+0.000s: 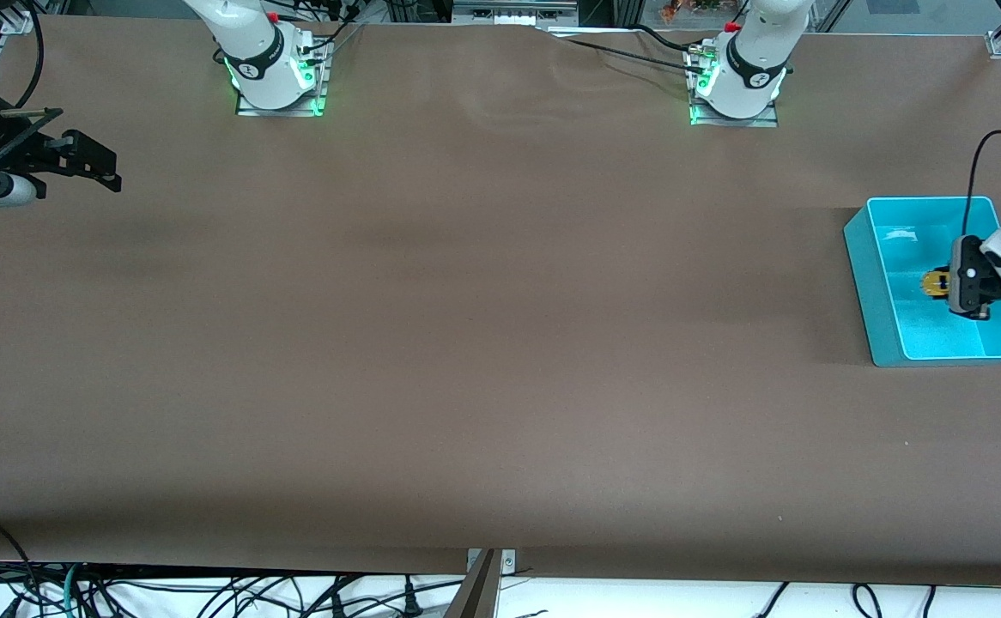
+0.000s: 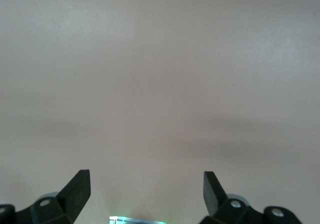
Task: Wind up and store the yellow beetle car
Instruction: 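Lift the car into the cyan tray and open the left gripper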
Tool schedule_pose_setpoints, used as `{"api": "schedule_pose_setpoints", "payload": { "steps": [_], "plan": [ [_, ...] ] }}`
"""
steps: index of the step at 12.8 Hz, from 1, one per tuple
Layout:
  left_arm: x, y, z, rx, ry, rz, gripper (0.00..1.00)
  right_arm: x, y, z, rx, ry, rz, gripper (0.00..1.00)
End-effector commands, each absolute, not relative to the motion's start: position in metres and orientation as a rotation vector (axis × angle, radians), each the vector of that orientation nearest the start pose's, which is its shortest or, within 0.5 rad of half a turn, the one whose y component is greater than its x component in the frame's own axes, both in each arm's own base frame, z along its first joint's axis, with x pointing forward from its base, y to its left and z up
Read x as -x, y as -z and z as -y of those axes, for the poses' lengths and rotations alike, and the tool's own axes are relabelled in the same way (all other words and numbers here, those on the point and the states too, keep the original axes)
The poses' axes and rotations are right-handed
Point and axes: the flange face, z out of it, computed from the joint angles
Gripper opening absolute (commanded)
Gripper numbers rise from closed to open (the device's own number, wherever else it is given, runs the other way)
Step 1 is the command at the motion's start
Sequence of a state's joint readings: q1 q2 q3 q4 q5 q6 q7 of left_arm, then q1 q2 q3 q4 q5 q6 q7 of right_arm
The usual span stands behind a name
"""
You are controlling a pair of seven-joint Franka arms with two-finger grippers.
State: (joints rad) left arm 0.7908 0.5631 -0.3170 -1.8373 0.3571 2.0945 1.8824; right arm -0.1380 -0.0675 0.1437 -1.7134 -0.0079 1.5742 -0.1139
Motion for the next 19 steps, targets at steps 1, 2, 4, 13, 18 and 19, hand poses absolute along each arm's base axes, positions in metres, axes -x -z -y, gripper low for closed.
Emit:
{"api": "schedule_pose_setpoints", "payload": {
  "steps": [1,2,4,13,18,19],
  "plan": [
    [-0.536,-0.199,-0.306,2.248,-0.309,-2.437,0.31,-0.530,-0.599,-0.005,3.148,-0.147,0.164,1.00],
    [-0.535,-0.204,-0.310,2.229,-0.300,-2.453,0.65,-0.530,-0.599,-0.005,3.147,-0.154,0.159,1.00],
    [-0.541,-0.233,-0.309,2.256,-0.276,-2.448,1.00,-0.530,-0.598,-0.005,3.145,-0.159,0.158,1.00],
    [-0.598,-0.415,-0.205,2.379,-0.319,-2.287,1.00,-0.529,-0.599,-0.003,3.143,-0.161,0.151,1.00],
    [-0.612,-0.459,-0.120,2.660,-0.253,-2.071,1.00,-0.529,-0.599,-0.003,3.143,-0.159,0.149,1.00],
    [-0.614,-0.473,-0.102,2.702,-0.279,-2.006,1.00,-0.529,-0.599,-0.003,3.143,-0.159,0.149,1.00]
  ]
}}
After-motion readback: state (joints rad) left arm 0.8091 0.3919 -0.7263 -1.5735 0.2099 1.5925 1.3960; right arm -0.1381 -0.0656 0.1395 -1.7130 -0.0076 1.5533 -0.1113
